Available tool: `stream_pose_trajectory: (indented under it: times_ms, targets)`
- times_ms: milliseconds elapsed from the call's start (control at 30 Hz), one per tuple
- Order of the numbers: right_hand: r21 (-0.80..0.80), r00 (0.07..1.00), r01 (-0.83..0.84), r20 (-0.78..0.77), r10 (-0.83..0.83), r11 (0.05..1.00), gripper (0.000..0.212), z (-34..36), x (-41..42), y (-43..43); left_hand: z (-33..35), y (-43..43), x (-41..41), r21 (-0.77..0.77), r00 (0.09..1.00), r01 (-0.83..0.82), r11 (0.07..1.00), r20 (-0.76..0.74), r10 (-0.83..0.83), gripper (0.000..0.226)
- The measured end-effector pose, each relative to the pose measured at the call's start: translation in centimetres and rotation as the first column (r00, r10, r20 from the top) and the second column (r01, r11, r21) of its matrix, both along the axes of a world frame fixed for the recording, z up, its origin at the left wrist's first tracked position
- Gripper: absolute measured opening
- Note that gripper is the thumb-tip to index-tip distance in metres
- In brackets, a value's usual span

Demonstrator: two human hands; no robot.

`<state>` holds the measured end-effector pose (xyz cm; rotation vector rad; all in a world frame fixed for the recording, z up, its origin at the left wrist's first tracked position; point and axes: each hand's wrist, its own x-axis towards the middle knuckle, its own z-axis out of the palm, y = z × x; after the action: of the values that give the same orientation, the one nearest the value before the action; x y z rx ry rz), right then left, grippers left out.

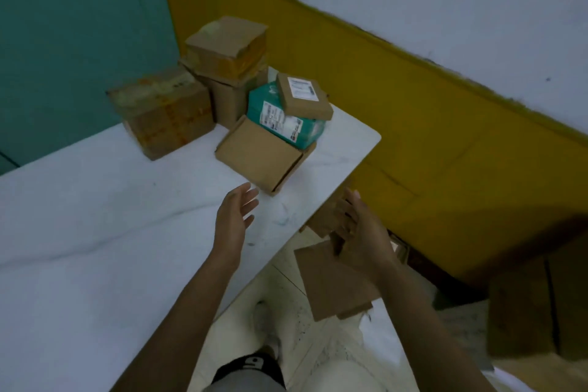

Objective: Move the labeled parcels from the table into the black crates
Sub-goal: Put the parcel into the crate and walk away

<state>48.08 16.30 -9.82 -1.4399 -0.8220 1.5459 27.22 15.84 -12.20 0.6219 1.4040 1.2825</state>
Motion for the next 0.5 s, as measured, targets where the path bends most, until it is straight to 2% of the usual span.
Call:
stream_pose_trajectory:
  times_ms: [67, 200, 333, 500]
  targets:
    - [-0.033, 1.0, -0.004, 0.0, 0.004, 0.999, 0.048, -1.0, -0.2, 3.9, -1.5, 3.6, -0.3, -0.074, 1.0, -0.016, 0.997, 0.001, 0.016, 0.038]
    - [-0.097, 0.999, 0.002, 0.05, 0.003, 0.995, 0.051, -2.8, -0.8, 10.9, -3.8, 8.6, -1.4, -0.192, 0.998, -0.062, 0.98, -0.02, 0.059, 0.034]
    - [-0.177, 0.999, -0.019, 0.042, 0.027, 0.984, 0.039, -4.7, -1.7, 15.3, -5.8, 10.7, -2.6, -0.26, 0.994, -0.099, 0.961, -0.058, 0.087, 0.021]
    - [-0.364, 0.998, -0.036, 0.027, 0.049, 0.931, 0.043, -7.3, -2.5, 20.0, -7.8, 12.5, -2.6, -0.393, 0.987, -0.139, 0.909, 0.017, 0.159, 0.03]
